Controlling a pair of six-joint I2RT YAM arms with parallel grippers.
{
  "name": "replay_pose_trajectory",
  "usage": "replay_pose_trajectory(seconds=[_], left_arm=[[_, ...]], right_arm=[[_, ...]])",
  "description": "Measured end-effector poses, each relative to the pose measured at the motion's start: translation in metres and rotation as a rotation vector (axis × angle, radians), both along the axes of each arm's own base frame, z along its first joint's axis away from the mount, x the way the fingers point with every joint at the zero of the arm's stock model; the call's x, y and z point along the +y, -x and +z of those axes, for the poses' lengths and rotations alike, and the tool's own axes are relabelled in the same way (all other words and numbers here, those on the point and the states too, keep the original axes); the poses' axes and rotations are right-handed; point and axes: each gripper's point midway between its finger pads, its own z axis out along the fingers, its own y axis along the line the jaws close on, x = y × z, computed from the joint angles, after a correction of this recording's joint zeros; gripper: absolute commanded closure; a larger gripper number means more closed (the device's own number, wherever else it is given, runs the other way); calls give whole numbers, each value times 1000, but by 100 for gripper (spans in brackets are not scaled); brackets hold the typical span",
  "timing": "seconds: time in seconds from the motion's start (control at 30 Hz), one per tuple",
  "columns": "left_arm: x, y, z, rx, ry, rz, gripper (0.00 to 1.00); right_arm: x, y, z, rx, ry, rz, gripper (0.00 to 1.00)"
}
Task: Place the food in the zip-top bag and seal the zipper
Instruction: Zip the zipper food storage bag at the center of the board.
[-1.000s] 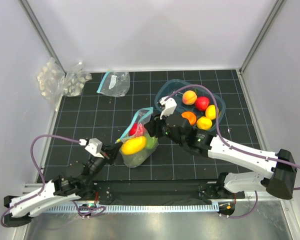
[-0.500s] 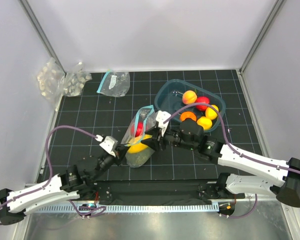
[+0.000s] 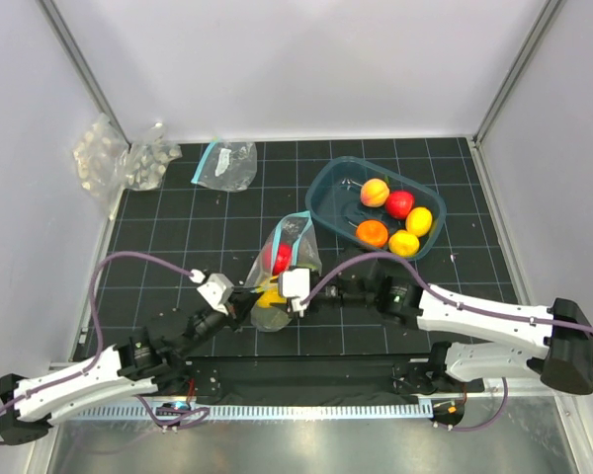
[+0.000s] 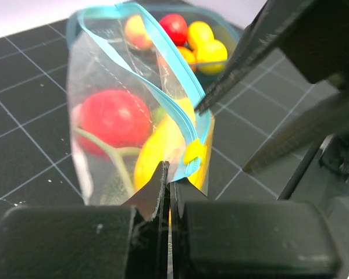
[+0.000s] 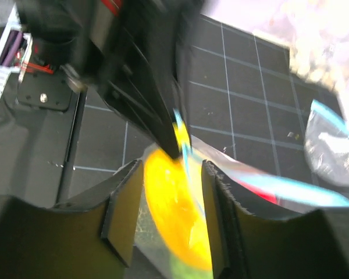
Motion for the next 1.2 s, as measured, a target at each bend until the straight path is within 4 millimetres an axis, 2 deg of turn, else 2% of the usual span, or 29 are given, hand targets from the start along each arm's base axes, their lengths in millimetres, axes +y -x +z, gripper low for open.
replay_pose_trajectory(seconds=[0.13, 0.27, 0.5, 0.73, 0.77, 0.87, 0.9, 0.93, 1.0, 1.2], left_arm=[[-13, 1, -17, 27, -84, -35, 100], [-17, 2, -16, 29, -94, -52, 100], [-14, 5, -7, 13, -58, -63, 100], [-17, 9, -5, 8, -55, -92, 100], [-18, 9, -6, 10, -59, -96, 100], [-20, 10, -11, 16, -76, -108, 100], [-21, 11, -12, 17, -80, -111, 100], [-22, 11, -12, 17, -82, -113, 100], [-22, 11, -12, 14, -85, -117, 100], [-20, 12, -9, 6, -77, -118, 100]], right_arm=[[6, 13, -3, -93, 26, 37, 57], [7, 15, -5, -150, 46, 51, 60], [9, 11, -14, -196, 84, 46, 61], [9, 10, -13, -215, 84, 44, 62], [9, 10, -13, -216, 84, 44, 69], [9, 9, -13, -220, 86, 44, 81], [9, 9, -13, -221, 87, 44, 82], [9, 9, -13, -222, 87, 43, 90], [9, 8, -13, -226, 88, 42, 99], [9, 8, -13, -226, 88, 39, 99]])
